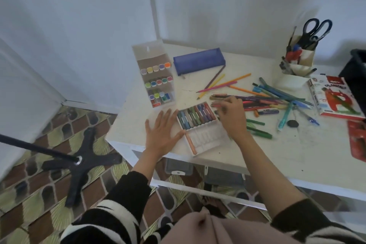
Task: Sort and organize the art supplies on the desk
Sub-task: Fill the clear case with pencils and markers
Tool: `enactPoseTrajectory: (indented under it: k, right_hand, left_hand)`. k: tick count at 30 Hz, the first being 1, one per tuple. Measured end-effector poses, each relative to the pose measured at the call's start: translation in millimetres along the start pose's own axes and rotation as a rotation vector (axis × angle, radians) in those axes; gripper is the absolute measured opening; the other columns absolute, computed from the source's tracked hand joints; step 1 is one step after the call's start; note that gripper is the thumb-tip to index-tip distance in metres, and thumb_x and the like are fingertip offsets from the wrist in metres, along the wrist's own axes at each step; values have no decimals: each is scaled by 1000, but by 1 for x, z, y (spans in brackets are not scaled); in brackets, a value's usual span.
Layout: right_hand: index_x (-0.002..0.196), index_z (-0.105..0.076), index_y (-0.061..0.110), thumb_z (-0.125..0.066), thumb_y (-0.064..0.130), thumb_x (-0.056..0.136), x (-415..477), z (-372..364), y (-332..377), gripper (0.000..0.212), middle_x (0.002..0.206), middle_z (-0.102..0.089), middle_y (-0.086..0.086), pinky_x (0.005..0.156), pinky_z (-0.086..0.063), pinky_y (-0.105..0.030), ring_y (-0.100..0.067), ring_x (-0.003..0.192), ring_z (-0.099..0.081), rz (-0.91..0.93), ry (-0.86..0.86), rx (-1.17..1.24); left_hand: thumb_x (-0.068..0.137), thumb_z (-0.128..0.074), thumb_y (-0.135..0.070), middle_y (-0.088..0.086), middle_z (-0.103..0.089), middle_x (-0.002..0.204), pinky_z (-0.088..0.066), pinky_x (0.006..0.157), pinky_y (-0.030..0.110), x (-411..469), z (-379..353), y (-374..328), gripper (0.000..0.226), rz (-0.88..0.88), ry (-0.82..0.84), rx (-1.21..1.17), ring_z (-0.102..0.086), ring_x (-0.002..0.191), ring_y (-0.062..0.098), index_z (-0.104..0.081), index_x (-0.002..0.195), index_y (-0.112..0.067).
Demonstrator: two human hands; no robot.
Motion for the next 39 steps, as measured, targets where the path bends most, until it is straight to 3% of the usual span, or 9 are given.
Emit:
enactPoseTrajectory:
  k: [4,7,13,19,23,28,30,34,39]
  right_hand:
    - [105,-72,20,-56,14,90,44,9,-27,23,106,-55,-9,79,-44,-40,-30,104,-44,-73,123,-215]
    - [112,-69,22,-61,23,89,63,12,-34,24,113,-55,-10,81,-42,-40,-31,109,-43,-51,160,-251]
    - [93,-70,24,-68,24,83,75,5,-27,11,105,-61,0,90,-33,-44,-25,112,-47,130,280,-305]
    - [99,-70,24,-67,31,84,76,0,-33,17,108,-62,0,95,-31,-44,-23,112,-47,143,287,-308]
    - [108,-69,26,-58,29,91,83,-4,-32,20,114,-59,-2,99,-31,-49,-26,114,-46,129,316,-337]
    - [111,-67,25,-57,23,92,87,-11,-28,22,111,-55,-3,94,-34,-44,-26,111,-48,202,336,-442]
    - [106,-69,20,-60,21,90,86,-11,-24,19,105,-56,-3,88,-37,-40,-26,105,-51,177,291,-309]
    - [90,-70,9,-68,8,83,74,2,-13,8,92,-65,-5,72,-41,-24,-21,84,-59,39,270,280]
    - [89,-69,8,-66,-4,81,35,18,2,15,90,-64,9,73,-55,-20,-4,73,-67,45,526,522]
  left_hand:
    - [79,-10,-78,-14,6,159,9,113,55,0,1,-1,78,22,-12,-3,9,146,10,7,148,-45]
    - [76,-6,-80,-15,3,159,8,114,53,0,2,-2,81,36,-30,-7,7,146,10,4,148,-45]
    - [74,-5,-81,-15,-2,159,5,114,52,1,1,-3,83,68,-44,-13,3,147,10,0,148,-46]
    - [71,-1,-84,-15,-3,159,4,115,53,0,0,-2,85,66,-57,-14,3,147,10,0,148,-46]
    - [71,1,-84,-16,0,159,5,115,53,0,0,-3,81,69,-42,2,5,147,9,10,144,-49]
    - [66,11,-87,-16,6,159,7,115,54,0,1,-2,74,65,-6,-9,10,146,9,25,132,-55]
    - [65,12,-88,-16,7,159,7,116,54,1,2,-1,73,63,5,-14,11,146,9,29,128,-57]
    - [63,13,-89,-16,9,159,9,115,54,1,1,-1,77,58,14,-21,12,146,9,27,130,-56]
    - [62,14,-89,-16,9,158,10,114,53,2,1,-1,82,55,18,-20,12,146,10,22,134,-52]
Point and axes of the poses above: each hand's wrist, its own x-axis towards the middle knuckle, its own z-axis out of the back of the hand, y = z × x, the point moved 1 cm from there along x, towards the middle knuckle
